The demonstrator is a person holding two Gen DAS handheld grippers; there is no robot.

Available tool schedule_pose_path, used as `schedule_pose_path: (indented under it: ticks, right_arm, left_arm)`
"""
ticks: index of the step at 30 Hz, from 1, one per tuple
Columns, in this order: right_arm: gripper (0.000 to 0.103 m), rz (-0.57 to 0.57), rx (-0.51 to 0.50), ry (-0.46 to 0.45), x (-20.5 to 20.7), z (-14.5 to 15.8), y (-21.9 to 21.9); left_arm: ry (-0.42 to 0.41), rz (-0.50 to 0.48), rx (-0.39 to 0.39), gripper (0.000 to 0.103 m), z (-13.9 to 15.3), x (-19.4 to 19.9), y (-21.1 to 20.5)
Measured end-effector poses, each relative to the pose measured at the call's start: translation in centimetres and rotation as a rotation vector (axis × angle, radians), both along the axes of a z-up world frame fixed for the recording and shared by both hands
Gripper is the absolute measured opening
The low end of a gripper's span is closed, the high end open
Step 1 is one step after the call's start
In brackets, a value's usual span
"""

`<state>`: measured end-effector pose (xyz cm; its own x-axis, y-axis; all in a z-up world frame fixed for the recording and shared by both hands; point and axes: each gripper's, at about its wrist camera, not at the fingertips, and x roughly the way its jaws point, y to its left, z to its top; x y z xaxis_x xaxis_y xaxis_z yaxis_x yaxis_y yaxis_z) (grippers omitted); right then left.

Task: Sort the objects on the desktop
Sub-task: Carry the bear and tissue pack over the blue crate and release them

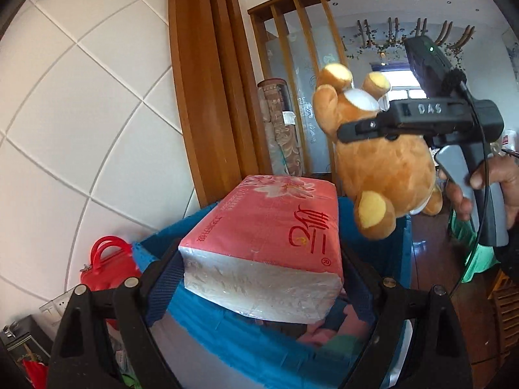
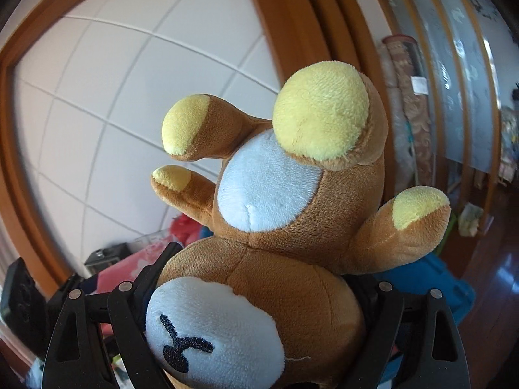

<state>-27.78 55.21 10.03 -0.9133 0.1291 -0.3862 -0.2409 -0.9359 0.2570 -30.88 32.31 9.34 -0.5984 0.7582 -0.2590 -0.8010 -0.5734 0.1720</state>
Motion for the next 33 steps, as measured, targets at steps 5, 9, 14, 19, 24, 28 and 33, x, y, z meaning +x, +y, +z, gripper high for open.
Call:
schedule_pose_path:
  ticks: [5,9,14,19,24,28,33]
  right_arm:
    - [0.103,-0.072,-0.047,-0.06,-1.3,-2.7,6.9]
    - [0.103,-0.114,-0.09,-0.068,-2.3,-4.0,10.6]
    - [0.103,-0.093,-0.048,-0.045,-1.3,-3.1,10.7]
    - [0.103,-0.07,-0.041,-0.022,-0.5,-3.2,8.9]
    - [0.103,-0.06,0.073,-0.024,0.4,-4.6,5.9]
    - [0.103,-0.059,0.134,-0.035,1.0,-5.5,3.2]
    - [0.103,-0.041,0.165,-0.048,1.6,-6.1,0.7]
  left_arm:
    - [0.004,0.09,-0.025,0.096,0.9,-0.1,4.5]
    - [-0.012,0.146,0.019,0.098,2.2,-1.2,5.4]
    - [-0.022,0.177,0.038,0.099,2.5,-1.3,4.6]
    - [-0.051,0.201,0.044,0.099,2.2,-2.3,5.0]
    - [-0.057,0.245,0.031,0.099,0.5,-1.2,3.8]
    - [-0.065,0.281,0.014,0.099,-0.4,-0.4,2.3]
    - [-0.09,0.325,0.024,0.099,-1.4,0.9,-0.5]
